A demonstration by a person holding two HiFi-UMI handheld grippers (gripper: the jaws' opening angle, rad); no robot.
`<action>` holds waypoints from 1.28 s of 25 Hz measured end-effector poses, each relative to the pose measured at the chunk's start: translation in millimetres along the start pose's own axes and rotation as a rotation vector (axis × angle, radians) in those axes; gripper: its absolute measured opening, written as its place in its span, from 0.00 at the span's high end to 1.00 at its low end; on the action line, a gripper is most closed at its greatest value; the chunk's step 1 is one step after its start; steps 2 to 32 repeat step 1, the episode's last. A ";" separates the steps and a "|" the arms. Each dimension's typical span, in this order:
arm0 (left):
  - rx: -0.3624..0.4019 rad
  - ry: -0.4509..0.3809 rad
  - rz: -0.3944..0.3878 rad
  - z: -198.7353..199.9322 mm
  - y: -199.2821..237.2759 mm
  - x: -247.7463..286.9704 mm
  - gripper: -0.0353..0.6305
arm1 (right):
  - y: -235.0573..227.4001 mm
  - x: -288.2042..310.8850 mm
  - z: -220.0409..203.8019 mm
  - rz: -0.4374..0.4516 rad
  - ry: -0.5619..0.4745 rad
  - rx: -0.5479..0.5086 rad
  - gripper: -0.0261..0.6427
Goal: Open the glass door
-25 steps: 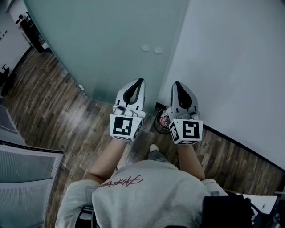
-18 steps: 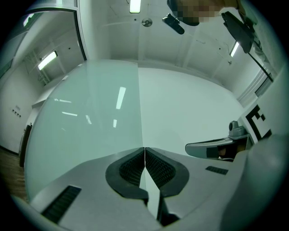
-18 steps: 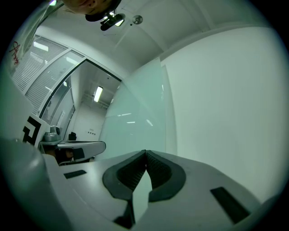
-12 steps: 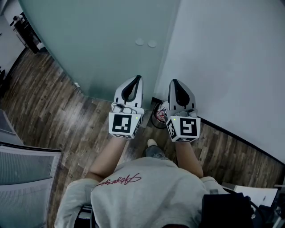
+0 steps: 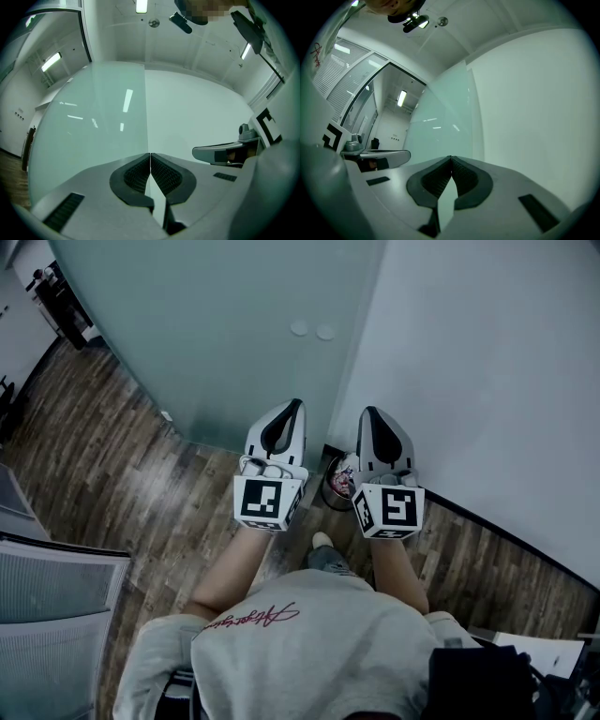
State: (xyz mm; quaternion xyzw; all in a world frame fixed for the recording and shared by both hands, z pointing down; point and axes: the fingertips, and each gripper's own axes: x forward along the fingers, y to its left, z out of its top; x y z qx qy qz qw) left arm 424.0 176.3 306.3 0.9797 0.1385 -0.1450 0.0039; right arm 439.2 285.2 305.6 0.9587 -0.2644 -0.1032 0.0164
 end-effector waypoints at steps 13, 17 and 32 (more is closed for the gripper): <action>-0.001 0.000 0.001 0.2 -0.6 -0.4 0.92 | 0.4 -0.3 0.0 0.001 0.001 0.000 0.94; -0.001 0.000 0.001 0.2 -0.6 -0.4 0.92 | 0.4 -0.3 0.0 0.001 0.001 0.000 0.94; -0.001 0.000 0.001 0.2 -0.6 -0.4 0.92 | 0.4 -0.3 0.0 0.001 0.001 0.000 0.94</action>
